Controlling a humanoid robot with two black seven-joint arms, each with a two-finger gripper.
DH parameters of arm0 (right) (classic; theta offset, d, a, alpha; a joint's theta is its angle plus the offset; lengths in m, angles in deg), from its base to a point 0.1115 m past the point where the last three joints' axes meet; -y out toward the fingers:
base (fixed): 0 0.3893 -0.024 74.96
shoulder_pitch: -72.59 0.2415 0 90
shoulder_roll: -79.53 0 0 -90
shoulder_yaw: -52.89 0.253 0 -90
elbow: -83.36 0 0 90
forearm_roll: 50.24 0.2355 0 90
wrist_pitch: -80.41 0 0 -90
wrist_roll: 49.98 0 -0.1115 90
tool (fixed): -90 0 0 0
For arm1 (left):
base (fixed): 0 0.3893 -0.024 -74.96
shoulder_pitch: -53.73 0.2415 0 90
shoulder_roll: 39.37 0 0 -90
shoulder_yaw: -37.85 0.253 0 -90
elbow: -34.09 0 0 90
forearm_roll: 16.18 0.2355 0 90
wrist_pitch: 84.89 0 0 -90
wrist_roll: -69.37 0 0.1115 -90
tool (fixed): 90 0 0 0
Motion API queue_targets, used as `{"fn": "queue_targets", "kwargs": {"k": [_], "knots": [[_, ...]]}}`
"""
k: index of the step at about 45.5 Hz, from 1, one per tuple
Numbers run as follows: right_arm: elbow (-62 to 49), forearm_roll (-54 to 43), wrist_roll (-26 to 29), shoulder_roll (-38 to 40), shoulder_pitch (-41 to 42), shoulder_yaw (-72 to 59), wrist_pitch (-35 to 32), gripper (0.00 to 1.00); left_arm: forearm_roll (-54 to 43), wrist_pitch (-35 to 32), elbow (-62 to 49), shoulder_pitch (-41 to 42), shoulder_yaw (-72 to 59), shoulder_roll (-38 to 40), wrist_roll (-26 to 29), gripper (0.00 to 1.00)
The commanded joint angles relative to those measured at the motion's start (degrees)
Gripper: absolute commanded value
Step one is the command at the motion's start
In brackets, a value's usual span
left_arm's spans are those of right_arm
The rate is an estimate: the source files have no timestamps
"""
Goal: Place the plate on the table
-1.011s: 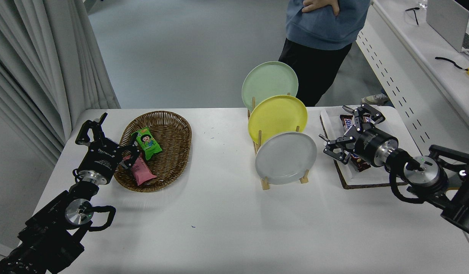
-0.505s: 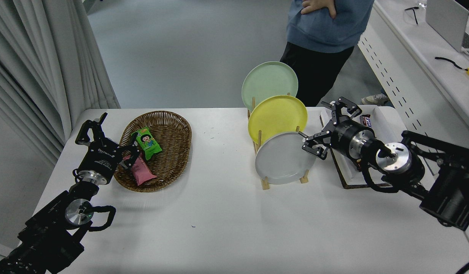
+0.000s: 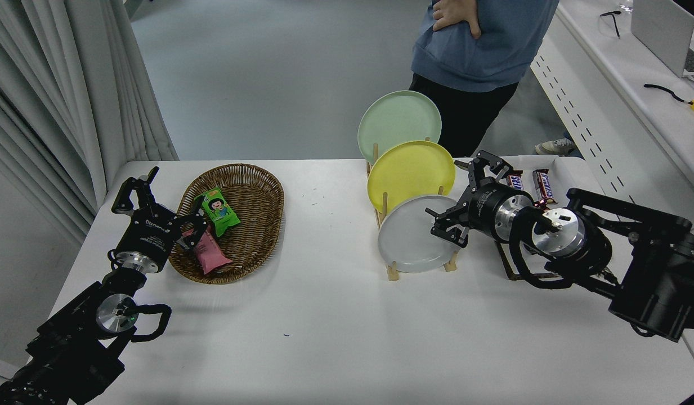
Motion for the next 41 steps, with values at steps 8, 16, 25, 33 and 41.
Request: {"fn": "queue_targets", "kwargs": {"k": [8, 16, 25, 33, 41], "knots": [[-3.03, -6.46, 0.00, -0.38, 0.10, -0.52, 1.52, 1.00, 0.00, 0.00, -0.02, 0.00, 0.00, 0.08, 0.01, 1.00], [-5.49, -6.54, 0.00, -2.74, 0.10, -0.52, 1.61, 1.00, 0.00, 0.00, -0.02, 0.00, 0.00, -0.01, 0.01, 1.00], [-10.15, -6.54, 0.09, -7.23, 0.01, -0.61, 1.61, 1.00, 0.00, 0.00, -0.02, 0.00, 0.00, -0.01, 0.01, 1.00], [-12.00, -6.19, 0.44, -9.34, 0.80, -2.54, 1.17, 1.00, 0.00, 0.00, -0.02, 0.00, 0.00, -0.01, 0.01, 1.00], [-11.91, -6.37, 1.14, -10.48, 0.89, -2.98, 1.26, 1.00, 0.00, 0.00, -0.02, 0.00, 0.00, -0.01, 0.01, 1.00]]}}
